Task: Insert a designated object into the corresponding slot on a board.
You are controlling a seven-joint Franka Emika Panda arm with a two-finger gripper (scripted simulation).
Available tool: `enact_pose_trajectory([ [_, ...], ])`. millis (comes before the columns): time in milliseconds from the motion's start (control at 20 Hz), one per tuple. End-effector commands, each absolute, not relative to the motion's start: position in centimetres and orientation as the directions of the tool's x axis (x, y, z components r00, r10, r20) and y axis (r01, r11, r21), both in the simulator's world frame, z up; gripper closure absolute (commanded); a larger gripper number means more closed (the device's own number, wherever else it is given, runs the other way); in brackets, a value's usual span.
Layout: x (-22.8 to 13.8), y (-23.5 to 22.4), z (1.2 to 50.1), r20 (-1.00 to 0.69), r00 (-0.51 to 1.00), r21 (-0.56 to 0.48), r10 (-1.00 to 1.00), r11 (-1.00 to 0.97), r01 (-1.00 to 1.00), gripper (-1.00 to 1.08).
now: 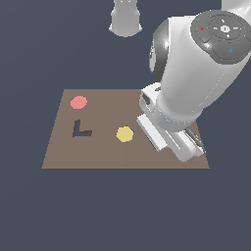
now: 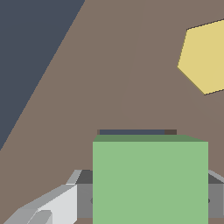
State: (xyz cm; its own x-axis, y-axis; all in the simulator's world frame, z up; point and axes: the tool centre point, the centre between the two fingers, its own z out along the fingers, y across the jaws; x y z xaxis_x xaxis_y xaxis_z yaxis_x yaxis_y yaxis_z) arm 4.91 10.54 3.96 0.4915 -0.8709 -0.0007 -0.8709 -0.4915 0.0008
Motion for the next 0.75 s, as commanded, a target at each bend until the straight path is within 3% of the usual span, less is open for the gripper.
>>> enact_pose_trajectory([
  [0,4.96,10.52,3.68,-0.001,0.49,0.001,-0.872,-0.49,-0.872,1.08],
  [200,5.02,10.49,3.07,-0.001,0.488,0.001,-0.873,-0.488,-0.873,1.08],
  [250,5.02,10.49,3.07,-0.001,0.488,0.001,-0.873,-0.488,-0.873,-0.92],
  [700,5.02,10.49,3.07,-0.001,0.488,0.001,-0.873,-0.488,-0.873,-0.92],
])
